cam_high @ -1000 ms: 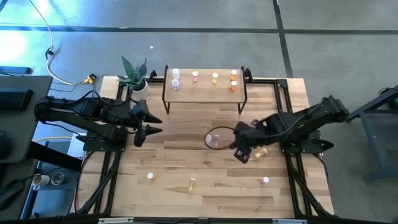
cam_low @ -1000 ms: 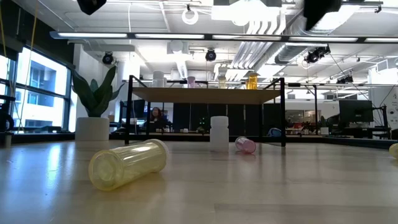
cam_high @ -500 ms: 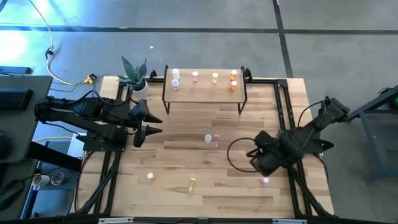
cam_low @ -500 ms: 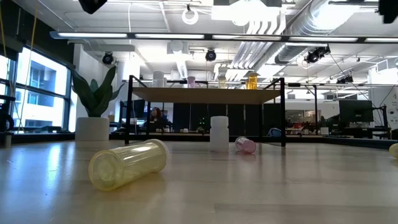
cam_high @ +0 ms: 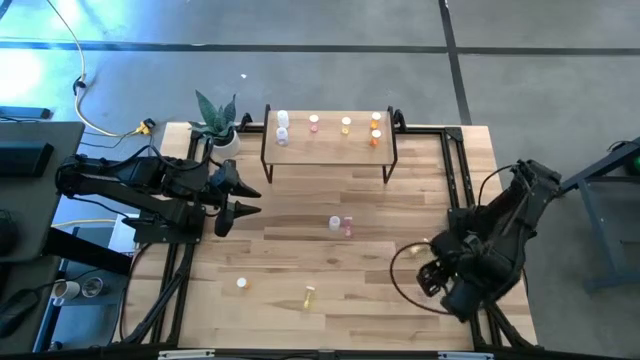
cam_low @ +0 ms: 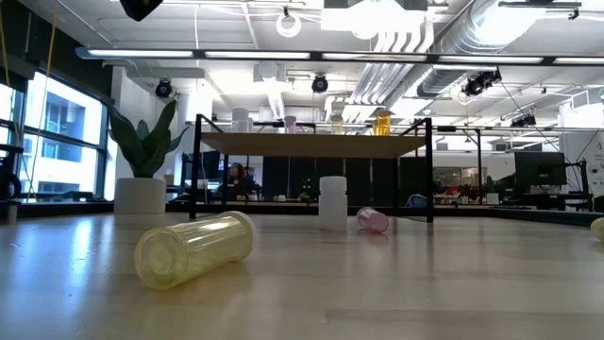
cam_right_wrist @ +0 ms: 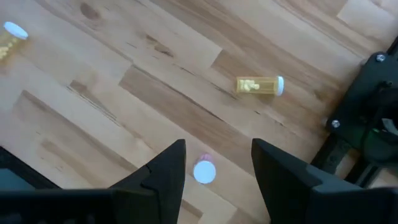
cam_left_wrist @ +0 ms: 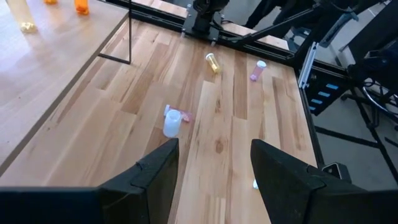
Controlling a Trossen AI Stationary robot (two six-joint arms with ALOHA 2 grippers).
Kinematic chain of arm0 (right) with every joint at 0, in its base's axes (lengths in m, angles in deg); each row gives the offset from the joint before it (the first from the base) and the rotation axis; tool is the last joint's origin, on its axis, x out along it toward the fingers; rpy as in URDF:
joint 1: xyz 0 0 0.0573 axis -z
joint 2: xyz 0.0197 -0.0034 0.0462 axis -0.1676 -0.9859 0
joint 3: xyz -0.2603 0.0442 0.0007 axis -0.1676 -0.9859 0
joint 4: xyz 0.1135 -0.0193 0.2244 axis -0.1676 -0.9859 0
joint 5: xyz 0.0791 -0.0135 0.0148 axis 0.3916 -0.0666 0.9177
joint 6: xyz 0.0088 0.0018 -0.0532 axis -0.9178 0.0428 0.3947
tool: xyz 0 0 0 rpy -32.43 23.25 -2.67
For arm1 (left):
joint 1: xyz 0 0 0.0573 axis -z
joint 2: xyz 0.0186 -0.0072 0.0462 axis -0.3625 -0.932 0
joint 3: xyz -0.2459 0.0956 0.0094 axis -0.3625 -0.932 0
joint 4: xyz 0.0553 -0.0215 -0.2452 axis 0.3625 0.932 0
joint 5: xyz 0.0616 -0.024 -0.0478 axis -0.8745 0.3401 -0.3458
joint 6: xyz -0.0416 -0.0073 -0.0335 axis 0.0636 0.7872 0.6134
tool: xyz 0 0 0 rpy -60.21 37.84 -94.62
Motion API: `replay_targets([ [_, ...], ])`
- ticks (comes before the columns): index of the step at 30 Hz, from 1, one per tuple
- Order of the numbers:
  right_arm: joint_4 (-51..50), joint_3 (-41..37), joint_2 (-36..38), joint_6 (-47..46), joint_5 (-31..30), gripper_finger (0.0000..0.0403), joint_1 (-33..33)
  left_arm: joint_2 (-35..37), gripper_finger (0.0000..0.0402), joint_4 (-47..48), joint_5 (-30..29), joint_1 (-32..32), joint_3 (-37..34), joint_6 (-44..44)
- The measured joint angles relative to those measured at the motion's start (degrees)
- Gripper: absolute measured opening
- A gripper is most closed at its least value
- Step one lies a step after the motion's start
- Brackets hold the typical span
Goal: Pick and place medicine bottles onto shelf by color
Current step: Put the right pink pill bottle aligned with the other pink pill bottle on the shelf
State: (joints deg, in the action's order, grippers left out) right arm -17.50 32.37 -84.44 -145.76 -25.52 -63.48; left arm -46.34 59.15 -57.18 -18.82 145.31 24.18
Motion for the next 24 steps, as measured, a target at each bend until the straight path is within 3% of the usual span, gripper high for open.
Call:
replay_targets([
  [13,2.4,0.0,-6.9,-12.8,-0.5,0.0174,-8.0,0.0,0.0188,-6.3,-0.2,0.0,0.0,-1.5],
  [24,3.0,-3.1,-8.7,-17.0,3.0,0.0174,-7.2,0.0,0.0188,-9.6,-1.6,0.0,0.0,-2.1],
])
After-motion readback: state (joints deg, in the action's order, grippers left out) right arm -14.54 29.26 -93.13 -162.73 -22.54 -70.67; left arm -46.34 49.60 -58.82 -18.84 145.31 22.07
